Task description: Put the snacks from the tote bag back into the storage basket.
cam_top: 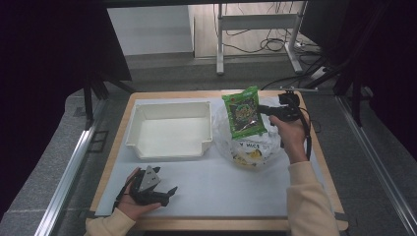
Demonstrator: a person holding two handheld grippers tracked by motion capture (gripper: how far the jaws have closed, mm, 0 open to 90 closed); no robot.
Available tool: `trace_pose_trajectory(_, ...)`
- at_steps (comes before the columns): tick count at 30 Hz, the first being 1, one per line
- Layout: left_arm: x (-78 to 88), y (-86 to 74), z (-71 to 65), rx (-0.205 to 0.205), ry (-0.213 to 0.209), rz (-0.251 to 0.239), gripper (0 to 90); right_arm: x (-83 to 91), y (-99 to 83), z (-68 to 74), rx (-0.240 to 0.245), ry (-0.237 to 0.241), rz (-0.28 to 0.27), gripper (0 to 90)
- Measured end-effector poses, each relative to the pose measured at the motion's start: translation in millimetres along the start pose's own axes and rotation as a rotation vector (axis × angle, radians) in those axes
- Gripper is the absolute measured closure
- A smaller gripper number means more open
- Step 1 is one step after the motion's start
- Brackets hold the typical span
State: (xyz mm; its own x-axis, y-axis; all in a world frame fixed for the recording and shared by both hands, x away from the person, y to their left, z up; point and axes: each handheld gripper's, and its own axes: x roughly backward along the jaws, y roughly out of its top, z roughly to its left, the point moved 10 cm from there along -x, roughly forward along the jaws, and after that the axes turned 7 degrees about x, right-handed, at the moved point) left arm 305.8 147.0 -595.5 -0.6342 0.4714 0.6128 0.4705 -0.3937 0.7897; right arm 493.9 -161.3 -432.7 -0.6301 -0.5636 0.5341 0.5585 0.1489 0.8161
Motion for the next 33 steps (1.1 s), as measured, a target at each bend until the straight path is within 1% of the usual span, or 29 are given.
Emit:
trace_pose_trajectory(4,0.1,0.0,-0.1,0.001,-0.001,0.000,10.1,-2.8,-0.1,5.2,0.019,0.015,0.006,90.0)
trace_pose_trajectory(10,-0.1,-0.1,-0.1,0.001,0.000,0.001,10.1,-4.6,1.4,9.9,0.022,0.024,0.007,90.0)
trace_pose_trajectory(17,-0.1,-0.1,-0.4,-0.001,-0.001,0.001,10.1,-9.9,5.1,19.2,0.030,0.038,0.006,90.0)
trace_pose_trajectory(22,-0.1,-0.1,-0.3,0.002,-0.002,0.000,10.1,-15.8,7.8,25.2,0.020,0.056,-0.001,90.0)
trace_pose_trajectory(33,0.1,0.0,-0.9,0.000,-0.003,-0.002,10.1,-25.3,16.5,40.7,0.023,0.092,-0.012,90.0)
